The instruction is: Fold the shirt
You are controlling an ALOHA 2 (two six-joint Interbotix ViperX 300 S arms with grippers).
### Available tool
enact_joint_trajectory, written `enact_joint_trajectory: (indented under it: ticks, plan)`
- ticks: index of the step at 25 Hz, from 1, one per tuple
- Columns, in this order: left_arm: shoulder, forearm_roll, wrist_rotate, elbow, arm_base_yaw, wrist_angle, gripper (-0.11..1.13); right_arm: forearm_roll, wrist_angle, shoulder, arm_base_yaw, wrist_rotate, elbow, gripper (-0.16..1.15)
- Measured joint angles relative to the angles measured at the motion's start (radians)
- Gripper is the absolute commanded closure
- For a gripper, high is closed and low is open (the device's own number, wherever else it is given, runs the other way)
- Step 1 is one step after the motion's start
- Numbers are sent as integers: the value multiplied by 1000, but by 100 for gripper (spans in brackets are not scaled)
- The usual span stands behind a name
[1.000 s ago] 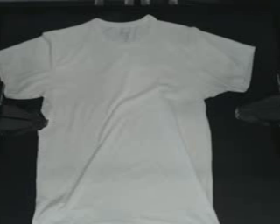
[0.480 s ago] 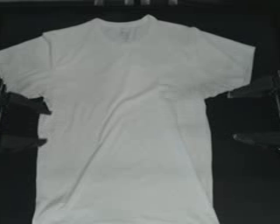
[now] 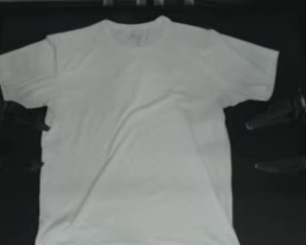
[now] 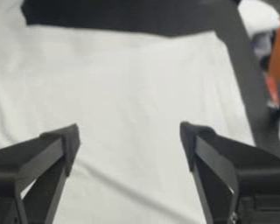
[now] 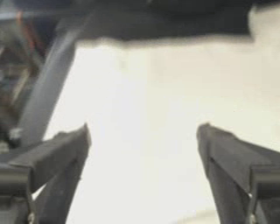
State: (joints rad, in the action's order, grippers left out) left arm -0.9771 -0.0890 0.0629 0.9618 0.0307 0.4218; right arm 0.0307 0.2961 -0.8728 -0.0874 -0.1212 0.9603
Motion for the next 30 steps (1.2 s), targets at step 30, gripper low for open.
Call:
enact_joint_trajectory:
  ticks: [30]
  plan:
    - [413, 380, 781, -183, 531, 509, 17, -193, 634, 607, -380, -627, -445, 1]
